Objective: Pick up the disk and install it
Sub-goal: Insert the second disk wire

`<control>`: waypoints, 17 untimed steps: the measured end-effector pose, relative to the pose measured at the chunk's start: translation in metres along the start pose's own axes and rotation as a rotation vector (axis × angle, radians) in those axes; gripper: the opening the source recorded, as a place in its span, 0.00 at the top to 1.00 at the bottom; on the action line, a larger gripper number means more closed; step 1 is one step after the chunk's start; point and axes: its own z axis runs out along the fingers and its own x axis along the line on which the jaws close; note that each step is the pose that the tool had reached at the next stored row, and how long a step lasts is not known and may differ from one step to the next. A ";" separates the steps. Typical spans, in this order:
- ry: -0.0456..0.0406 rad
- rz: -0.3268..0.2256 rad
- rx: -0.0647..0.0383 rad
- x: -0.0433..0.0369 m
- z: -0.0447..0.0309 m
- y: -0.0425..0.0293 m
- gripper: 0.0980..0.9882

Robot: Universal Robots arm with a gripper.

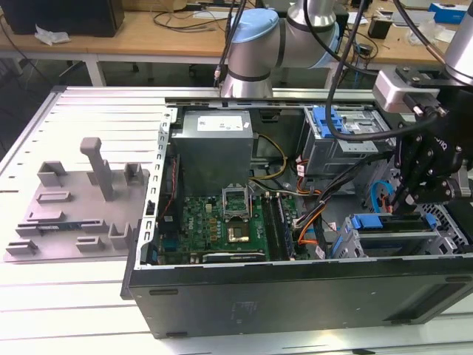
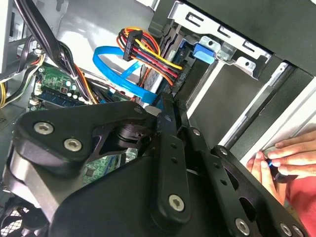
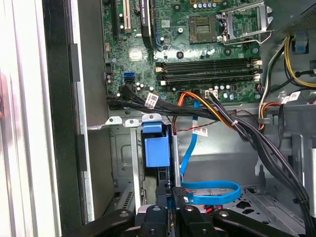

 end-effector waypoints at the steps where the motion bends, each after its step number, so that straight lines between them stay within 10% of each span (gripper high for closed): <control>1: -0.0001 0.000 0.000 0.0000 0.0002 -0.0003 0.93; 17: -0.0002 0.000 0.000 0.0000 0.0060 -0.0020 0.93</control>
